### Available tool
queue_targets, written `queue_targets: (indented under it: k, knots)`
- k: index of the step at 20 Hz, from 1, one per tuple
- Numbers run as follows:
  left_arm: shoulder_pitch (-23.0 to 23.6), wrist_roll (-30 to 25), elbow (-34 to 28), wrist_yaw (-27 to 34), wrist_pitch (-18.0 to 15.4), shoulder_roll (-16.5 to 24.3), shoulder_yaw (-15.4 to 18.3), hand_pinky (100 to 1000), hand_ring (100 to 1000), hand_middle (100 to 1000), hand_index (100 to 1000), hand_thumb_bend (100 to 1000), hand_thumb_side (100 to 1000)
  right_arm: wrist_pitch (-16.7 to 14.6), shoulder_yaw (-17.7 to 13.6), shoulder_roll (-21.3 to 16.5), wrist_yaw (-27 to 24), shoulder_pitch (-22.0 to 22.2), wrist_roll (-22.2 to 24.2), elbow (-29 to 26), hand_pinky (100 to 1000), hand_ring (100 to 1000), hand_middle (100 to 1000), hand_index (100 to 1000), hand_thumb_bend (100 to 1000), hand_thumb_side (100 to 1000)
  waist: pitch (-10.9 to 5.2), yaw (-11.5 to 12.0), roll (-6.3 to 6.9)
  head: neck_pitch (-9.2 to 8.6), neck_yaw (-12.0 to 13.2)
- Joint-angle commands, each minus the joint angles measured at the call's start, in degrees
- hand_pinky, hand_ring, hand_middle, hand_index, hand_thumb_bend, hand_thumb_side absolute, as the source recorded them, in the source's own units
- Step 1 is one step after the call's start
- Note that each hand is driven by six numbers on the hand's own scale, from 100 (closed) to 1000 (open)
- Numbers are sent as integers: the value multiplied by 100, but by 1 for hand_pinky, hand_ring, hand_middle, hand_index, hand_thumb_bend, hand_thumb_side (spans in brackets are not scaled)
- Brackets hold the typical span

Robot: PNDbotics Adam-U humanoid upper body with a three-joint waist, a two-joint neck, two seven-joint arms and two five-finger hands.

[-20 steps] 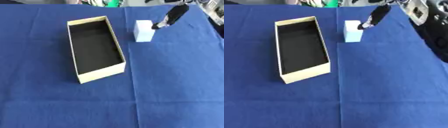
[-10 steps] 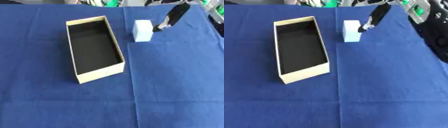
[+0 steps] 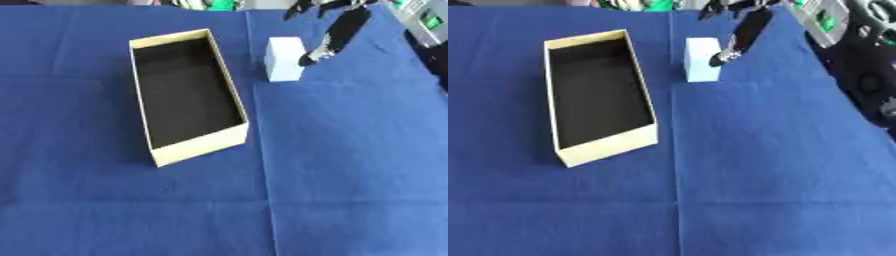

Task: Pick up objects on the table and place them in the box.

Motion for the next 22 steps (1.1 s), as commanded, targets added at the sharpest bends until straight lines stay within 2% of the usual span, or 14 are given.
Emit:
queue_targets:
  k: [1,8,14,22]
  knots:
    - [-74,-24,-116,7,-8,33,46,547,647,613,726,100,715,55,-97,-60,90,-89,-5,77,840,1000,941,1000,442,481,-4,4,86,-51,-32]
    - [-78,-28,-116,15,-9,-6,48,547,648,613,725,100,717,122,-274,42,271,-76,-5,276,837,1000,942,1000,443,494,70,69,94,-90,-75]
    - [-82,-27,-116,15,-10,-29,54,547,648,612,725,100,719,88,-275,89,338,-84,-5,378,833,1000,936,1000,450,489,125,63,98,-104,-85]
    - [-85,-27,-116,8,-7,-56,58,547,649,612,725,100,720,153,-358,152,464,-75,-5,446,826,947,932,1000,447,473,186,127,81,-163,-118]
